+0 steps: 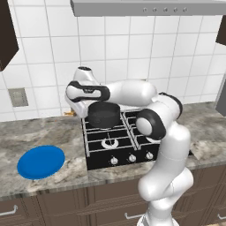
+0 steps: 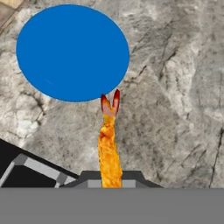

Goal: Retrieve the frozen meat and place it in the pot on a burner. Then turn the burner on.

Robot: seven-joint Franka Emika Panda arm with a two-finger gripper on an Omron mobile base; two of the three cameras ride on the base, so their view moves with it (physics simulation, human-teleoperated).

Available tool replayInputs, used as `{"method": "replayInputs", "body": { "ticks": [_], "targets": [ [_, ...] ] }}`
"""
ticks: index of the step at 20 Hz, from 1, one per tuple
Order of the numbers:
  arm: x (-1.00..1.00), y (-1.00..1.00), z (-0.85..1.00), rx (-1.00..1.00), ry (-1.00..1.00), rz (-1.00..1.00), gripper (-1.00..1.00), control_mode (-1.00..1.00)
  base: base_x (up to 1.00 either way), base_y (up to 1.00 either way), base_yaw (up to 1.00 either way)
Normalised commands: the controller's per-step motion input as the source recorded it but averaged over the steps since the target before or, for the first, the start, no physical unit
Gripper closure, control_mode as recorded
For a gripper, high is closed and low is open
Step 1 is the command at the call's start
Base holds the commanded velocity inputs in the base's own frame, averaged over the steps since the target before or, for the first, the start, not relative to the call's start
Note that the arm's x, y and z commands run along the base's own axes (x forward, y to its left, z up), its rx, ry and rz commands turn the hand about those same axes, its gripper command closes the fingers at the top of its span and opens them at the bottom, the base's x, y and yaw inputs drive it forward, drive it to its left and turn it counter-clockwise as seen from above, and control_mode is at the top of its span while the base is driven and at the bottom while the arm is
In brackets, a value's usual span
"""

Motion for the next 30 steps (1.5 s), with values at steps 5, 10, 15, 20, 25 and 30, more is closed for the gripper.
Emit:
{"method": "replayInputs", "body": {
  "ticks": [5,10,15,20,25,30],
  "targets": [
    [0.36,-0.20,0.00,0.00,0.07,-0.23,1.00,-1.00,0.00,0.00,0.00],
    [0.24,-0.04,0.00,0.00,0.07,-0.27,1.00,-1.00,0.00,0.00,0.00],
    [0.28,0.00,0.00,-0.01,0.11,-0.27,1.00,-1.00,0.00,0.00,0.00],
    [0.24,0.00,0.00,-0.06,0.08,-0.27,1.00,-1.00,0.00,0.00,0.00],
    [0.05,0.00,0.00,-0.04,0.00,-0.18,1.00,-1.00,0.00,0.00,0.00],
    [0.13,-0.04,0.00,-0.09,0.00,-0.17,1.00,-1.00,0.00,0.00,0.00]
  ]
}}
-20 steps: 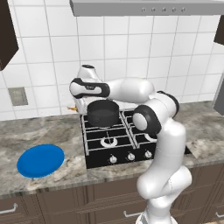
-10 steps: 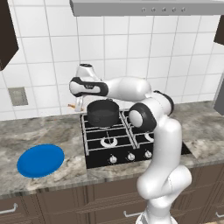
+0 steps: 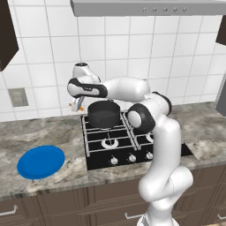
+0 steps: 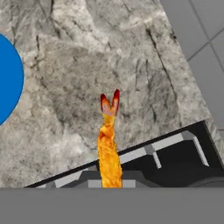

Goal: Retrieve the frozen meat and place it in the pot on a burner. Then turn the burner on.

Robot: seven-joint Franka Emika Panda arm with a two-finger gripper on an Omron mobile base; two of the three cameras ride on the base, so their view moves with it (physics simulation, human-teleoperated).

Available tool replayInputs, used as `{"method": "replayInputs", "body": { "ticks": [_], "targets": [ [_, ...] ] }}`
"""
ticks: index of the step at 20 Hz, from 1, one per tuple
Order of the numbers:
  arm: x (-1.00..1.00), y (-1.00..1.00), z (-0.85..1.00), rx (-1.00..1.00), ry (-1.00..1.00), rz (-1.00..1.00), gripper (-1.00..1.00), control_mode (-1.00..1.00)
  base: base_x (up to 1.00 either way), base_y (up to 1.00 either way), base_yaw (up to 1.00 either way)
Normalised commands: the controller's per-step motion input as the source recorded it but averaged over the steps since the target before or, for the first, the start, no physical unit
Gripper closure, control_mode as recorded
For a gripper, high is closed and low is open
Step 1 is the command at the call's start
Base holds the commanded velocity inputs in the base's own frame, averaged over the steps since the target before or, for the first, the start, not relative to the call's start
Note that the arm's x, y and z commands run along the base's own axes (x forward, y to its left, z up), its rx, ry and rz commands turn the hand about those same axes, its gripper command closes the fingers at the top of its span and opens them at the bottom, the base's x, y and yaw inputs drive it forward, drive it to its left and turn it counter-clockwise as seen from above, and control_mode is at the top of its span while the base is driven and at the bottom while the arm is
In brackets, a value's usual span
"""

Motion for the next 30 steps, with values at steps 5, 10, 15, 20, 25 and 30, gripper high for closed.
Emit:
{"method": "replayInputs", "body": {
  "ticks": [5,10,15,20,25,30],
  "targets": [
    [0.12,-0.19,0.00,-0.08,0.00,-0.15,1.00,-1.00,0.00,0.00,0.00],
    [0.08,-0.31,0.00,-0.04,0.00,-0.11,1.00,-1.00,0.00,0.00,0.00],
    [0.03,-0.42,0.00,-0.04,0.00,-0.09,1.00,-1.00,0.00,0.00,0.00],
    [0.06,-0.40,0.00,-0.03,0.00,-0.08,1.00,-1.00,0.00,0.00,0.00],
    [0.13,-0.33,-0.02,-0.01,0.00,-0.07,1.00,-1.00,0.00,0.00,0.00],
    [0.10,-0.22,-0.03,0.00,0.00,-0.04,1.00,-1.00,0.00,0.00,0.00]
  ]
}}
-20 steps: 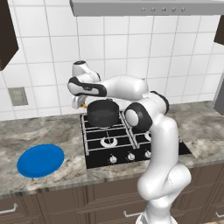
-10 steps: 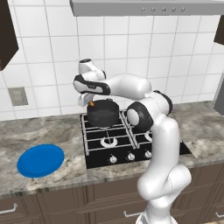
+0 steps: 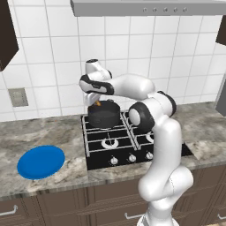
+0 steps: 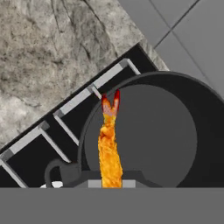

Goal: Retrieve the frozen meat and place it in the pot on a burner. Then turn the burner on.

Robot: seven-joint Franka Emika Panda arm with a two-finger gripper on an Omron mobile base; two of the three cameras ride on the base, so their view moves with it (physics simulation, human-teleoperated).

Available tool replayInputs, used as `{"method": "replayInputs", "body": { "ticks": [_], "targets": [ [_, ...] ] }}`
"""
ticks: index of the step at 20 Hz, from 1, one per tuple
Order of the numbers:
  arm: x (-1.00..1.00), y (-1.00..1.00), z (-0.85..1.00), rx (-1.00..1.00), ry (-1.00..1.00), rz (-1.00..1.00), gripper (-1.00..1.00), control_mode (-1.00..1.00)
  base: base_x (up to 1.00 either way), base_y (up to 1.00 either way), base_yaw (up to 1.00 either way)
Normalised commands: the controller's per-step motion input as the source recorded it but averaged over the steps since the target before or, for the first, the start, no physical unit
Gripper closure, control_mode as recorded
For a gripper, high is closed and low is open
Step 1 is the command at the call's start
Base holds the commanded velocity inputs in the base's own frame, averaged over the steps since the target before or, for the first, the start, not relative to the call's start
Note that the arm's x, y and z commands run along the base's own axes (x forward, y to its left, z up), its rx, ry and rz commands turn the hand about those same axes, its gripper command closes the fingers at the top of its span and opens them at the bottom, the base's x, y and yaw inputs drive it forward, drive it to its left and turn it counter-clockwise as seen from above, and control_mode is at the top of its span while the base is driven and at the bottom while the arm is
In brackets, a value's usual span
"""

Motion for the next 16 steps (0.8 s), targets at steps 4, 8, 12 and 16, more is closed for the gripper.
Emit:
{"method": "replayInputs", "body": {
  "ticks": [4,8,12,16],
  "targets": [
    [0.00,-0.20,-0.10,0.00,0.00,-0.03,1.00,-1.00,0.00,0.00,0.00],
    [0.00,-0.21,-0.26,0.00,0.00,-0.02,1.00,-1.00,0.00,0.00,0.00],
    [0.01,-0.23,-0.29,0.00,0.00,-0.01,1.00,-1.00,0.00,0.00,0.00],
    [0.04,-0.21,-0.24,0.00,0.00,-0.01,1.00,-1.00,0.00,0.00,0.00]
  ]
}}
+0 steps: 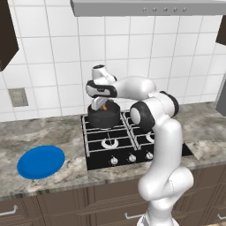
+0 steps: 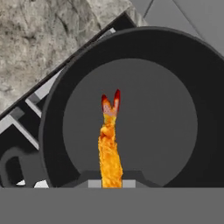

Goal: Retrieve the frozen meat and place it in the pot on a burner. Then turn the burner on.

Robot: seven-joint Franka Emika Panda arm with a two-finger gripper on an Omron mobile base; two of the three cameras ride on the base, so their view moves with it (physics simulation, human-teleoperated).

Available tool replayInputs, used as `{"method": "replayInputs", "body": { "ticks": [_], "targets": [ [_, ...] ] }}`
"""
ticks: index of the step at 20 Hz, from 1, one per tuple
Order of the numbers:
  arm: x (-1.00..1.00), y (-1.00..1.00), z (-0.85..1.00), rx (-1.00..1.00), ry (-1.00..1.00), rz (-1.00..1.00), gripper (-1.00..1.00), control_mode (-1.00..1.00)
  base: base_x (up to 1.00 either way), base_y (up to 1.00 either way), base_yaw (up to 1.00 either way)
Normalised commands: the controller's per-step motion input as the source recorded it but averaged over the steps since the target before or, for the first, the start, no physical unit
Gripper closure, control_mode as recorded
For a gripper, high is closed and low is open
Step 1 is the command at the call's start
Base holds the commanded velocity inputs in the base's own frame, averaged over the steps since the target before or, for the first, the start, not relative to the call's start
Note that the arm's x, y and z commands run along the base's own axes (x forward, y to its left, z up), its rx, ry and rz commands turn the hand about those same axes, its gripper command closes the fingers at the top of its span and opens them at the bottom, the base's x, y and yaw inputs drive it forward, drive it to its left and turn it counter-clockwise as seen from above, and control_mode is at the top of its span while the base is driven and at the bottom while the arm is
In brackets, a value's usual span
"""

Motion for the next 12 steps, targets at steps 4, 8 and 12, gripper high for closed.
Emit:
{"method": "replayInputs", "body": {
  "ticks": [4,8,12],
  "targets": [
    [0.08,-0.18,-0.24,0.00,0.00,-0.01,1.00,-1.00,0.00,0.00,0.00],
    [0.13,-0.16,-0.18,0.00,0.00,-0.01,1.00,-1.00,0.00,0.00,0.00],
    [0.11,-0.08,-0.08,0.00,0.01,0.00,1.00,-1.00,0.00,0.00,0.00]
  ]
}}
